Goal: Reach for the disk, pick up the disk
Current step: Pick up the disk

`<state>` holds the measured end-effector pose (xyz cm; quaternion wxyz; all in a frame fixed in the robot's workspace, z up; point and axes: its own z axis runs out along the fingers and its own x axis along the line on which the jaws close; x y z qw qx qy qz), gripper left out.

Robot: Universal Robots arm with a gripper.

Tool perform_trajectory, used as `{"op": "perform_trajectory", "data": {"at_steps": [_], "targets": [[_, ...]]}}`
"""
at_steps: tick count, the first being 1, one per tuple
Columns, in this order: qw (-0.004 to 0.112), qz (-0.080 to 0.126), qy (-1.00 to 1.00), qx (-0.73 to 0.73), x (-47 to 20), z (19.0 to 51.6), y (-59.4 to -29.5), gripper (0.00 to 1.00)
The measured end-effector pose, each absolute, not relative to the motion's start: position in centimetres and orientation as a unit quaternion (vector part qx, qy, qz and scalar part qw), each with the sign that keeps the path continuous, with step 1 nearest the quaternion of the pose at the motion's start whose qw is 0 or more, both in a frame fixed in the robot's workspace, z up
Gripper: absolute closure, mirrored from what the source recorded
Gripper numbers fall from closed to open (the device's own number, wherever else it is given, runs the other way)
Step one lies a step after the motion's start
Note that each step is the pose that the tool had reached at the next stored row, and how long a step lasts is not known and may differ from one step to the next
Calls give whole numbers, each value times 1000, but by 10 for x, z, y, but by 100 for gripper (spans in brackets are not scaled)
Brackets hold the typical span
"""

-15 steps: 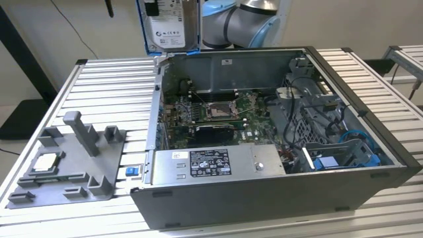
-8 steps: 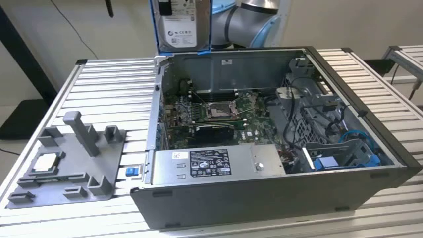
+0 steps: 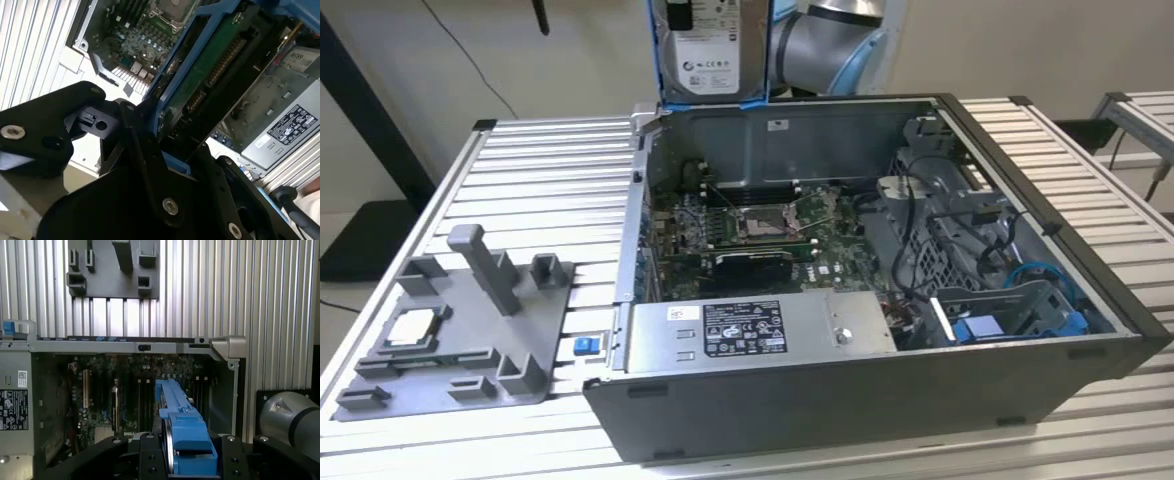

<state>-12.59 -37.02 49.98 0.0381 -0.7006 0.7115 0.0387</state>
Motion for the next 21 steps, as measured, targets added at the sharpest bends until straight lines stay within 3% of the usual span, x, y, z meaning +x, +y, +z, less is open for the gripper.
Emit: {"op": "perform_trajectory", "data": {"at_steps": [21], "targets": [[38, 39, 711, -701, -59, 500, -370, 100]]}}
